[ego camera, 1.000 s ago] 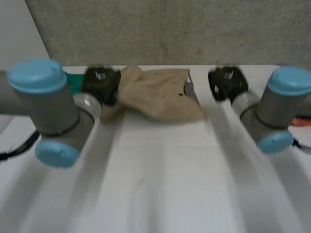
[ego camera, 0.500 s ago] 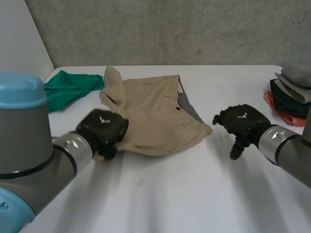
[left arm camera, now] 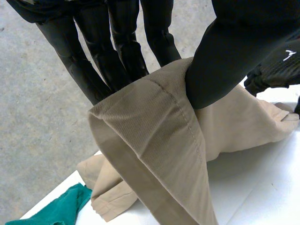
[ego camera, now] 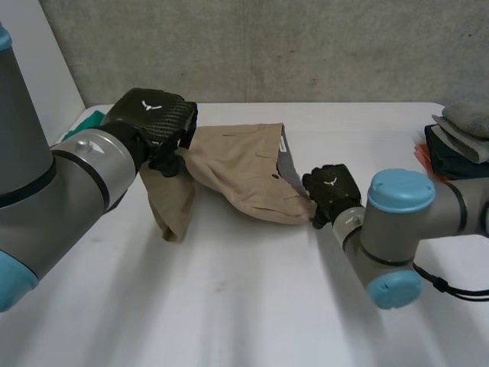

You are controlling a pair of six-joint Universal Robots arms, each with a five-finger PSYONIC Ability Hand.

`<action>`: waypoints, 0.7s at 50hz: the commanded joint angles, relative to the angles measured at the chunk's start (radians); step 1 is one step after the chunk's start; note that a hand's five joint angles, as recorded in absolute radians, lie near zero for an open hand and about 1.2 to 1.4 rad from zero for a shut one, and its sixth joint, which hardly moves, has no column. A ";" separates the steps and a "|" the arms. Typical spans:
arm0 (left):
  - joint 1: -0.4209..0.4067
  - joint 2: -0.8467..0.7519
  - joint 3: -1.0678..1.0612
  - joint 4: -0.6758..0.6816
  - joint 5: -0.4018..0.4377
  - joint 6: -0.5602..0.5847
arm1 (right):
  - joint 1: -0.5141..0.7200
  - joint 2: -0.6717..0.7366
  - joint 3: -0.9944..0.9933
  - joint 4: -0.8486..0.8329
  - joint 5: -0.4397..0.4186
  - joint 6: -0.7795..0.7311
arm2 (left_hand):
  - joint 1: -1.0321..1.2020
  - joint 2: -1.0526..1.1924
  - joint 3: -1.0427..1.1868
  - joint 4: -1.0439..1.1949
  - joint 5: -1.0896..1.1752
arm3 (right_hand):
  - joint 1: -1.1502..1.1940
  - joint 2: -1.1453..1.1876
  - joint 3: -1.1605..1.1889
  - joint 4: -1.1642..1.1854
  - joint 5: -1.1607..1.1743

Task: Fold the laundry.

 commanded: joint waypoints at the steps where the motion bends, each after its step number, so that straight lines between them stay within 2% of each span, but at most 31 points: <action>1: 0.015 0.012 -0.014 -0.006 0.006 -0.048 | -0.008 0.038 -0.080 0.038 0.038 0.027 | 0.230 0.201 0.208 0.202 0.243 | 0.280 0.282 0.282 0.284 0.279; 5: 0.017 0.013 -0.011 -0.005 0.006 -0.059 | 0.002 0.009 -0.067 0.047 0.023 0.061 | 0.230 0.201 0.208 0.202 0.243 | 0.196 0.197 0.198 0.199 0.194; 8: 0.014 0.010 -0.005 -0.002 0.005 -0.055 | 0.009 -0.026 -0.043 0.075 0.000 0.090 | 0.230 0.201 0.208 0.202 0.243 | -0.047 -0.046 -0.046 -0.044 -0.049; 16: 0.009 0.007 0.028 -0.005 0.002 -0.059 | 0.004 -0.097 0.002 0.164 -0.092 0.157 | 0.230 0.201 0.208 0.202 0.243 | -0.136 -0.135 -0.135 -0.133 -0.138; 23: 0.003 -0.001 0.050 -0.005 0.002 -0.059 | 0.030 -0.055 -0.015 0.184 -0.123 0.180 | 0.230 0.201 0.208 0.202 0.243 | -0.131 -0.129 -0.129 -0.128 -0.132; 27: 0.006 -0.001 0.050 -0.014 -0.003 -0.068 | 0.042 0.004 -0.064 0.169 -0.083 0.177 | 0.230 0.201 0.208 0.202 0.243 | 0.127 0.128 0.129 0.130 0.125; 29: 0.008 0.001 0.047 -0.021 -0.004 -0.072 | 0.035 0.032 -0.107 0.167 -0.031 0.168 | 0.230 0.201 0.208 0.202 0.243 | 0.689 0.690 0.691 0.692 0.688; 30: 0.009 0.002 0.044 -0.028 -0.004 -0.074 | 0.030 0.037 -0.116 0.170 -0.008 0.163 | 0.230 0.201 0.208 0.202 0.243 | 0.785 0.786 0.787 0.788 0.783; 31: 0.015 0.004 0.035 -0.038 -0.004 -0.072 | 0.015 0.035 -0.136 0.182 0.038 0.154 | 0.230 0.201 0.208 0.202 0.243 | 0.786 0.787 0.788 0.789 0.784; 33: 0.025 0.005 0.015 -0.054 0.000 -0.071 | 0.006 0.017 -0.132 0.207 0.069 0.136 | 0.230 0.201 0.208 0.202 0.243 | 0.786 0.787 0.788 0.789 0.784; 35: 0.041 0.012 -0.019 -0.086 0.006 -0.068 | -0.010 -0.050 -0.088 0.263 0.066 0.078 | 0.230 0.201 0.208 0.202 0.243 | 0.786 0.787 0.788 0.789 0.784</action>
